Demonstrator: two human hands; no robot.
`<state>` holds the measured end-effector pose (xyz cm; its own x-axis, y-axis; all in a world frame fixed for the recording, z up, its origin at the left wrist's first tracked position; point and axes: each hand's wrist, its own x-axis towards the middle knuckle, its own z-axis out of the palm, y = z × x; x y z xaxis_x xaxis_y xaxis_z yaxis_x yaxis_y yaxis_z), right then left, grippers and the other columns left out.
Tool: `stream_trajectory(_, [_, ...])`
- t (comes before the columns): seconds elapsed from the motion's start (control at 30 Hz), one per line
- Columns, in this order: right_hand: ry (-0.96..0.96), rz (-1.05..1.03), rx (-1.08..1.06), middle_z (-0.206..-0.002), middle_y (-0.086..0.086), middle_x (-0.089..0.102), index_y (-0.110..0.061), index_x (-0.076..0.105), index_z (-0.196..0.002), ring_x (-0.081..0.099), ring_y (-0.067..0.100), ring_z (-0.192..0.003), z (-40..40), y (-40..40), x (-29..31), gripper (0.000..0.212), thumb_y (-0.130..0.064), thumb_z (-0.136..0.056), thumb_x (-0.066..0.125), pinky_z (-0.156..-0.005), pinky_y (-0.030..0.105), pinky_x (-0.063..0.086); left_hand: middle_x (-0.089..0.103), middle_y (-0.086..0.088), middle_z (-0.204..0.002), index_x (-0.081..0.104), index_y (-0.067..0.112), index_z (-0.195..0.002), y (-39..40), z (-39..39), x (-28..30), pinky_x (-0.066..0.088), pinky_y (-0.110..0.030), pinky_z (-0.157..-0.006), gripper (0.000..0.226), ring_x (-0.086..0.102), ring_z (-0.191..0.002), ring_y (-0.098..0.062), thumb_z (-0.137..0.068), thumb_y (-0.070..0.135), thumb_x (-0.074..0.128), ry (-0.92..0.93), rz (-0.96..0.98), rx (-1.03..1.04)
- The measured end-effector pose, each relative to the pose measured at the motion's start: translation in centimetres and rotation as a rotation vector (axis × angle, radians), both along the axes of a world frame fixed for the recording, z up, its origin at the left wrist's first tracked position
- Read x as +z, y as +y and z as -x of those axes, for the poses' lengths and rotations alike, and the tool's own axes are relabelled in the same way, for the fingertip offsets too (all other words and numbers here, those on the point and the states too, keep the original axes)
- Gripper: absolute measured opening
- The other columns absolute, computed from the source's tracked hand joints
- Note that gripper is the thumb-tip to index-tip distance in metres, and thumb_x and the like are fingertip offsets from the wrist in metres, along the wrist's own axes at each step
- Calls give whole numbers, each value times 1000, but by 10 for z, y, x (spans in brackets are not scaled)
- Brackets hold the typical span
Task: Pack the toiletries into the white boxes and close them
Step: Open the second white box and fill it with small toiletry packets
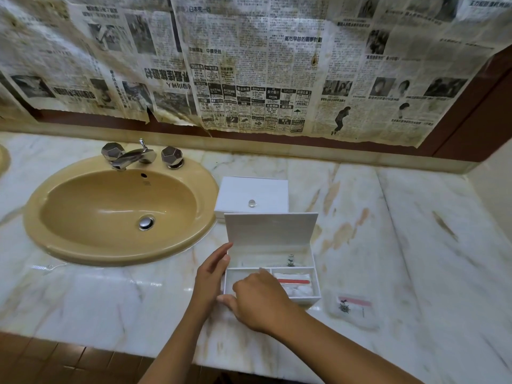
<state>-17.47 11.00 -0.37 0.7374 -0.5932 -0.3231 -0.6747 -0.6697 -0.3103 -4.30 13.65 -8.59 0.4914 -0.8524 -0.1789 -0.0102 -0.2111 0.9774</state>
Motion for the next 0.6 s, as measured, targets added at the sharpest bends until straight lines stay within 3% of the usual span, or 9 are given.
stream_trajectory(0.1, [75,-21,-29,-129,15,57,-4,61,-119,44,30,-125,-2,4,2,62,-55,-98,33,-114,47,20,62,19,-119,64,31,-118,0,1,0,43,-13,-94,27,56,-112,7,-98,17,52,-2,-2,12])
stream_trajectory(0.2, [92,-60,-37,-124,15,59,-5,60,-119,48,29,-120,0,4,4,64,-58,-96,33,-116,48,18,63,20,-119,64,30,-119,0,1,1,45,-14,-92,27,58,-112,4,-98,18,52,17,-6,16])
stream_trajectory(0.33, [97,-12,-19,-126,14,60,-8,59,-119,45,30,-128,0,7,9,66,-61,-96,29,-118,52,6,61,23,-117,63,32,-118,0,1,3,44,-3,-83,27,55,-107,14,-99,17,51,-2,0,10])
stream_trajectory(0.47, [107,-40,-8,-117,14,63,-7,62,-112,52,29,-118,4,8,2,65,-62,-95,30,-117,54,11,63,19,-119,64,32,-119,0,2,1,47,-11,-88,27,58,-112,1,-99,19,51,14,2,17])
stream_trajectory(0.6, [111,-57,-13,-120,13,63,-9,61,-117,53,28,-118,4,6,-1,68,-64,-94,27,-119,51,4,63,17,-120,64,32,-119,1,3,2,48,-23,-96,28,58,-114,-5,-99,18,51,21,-1,30])
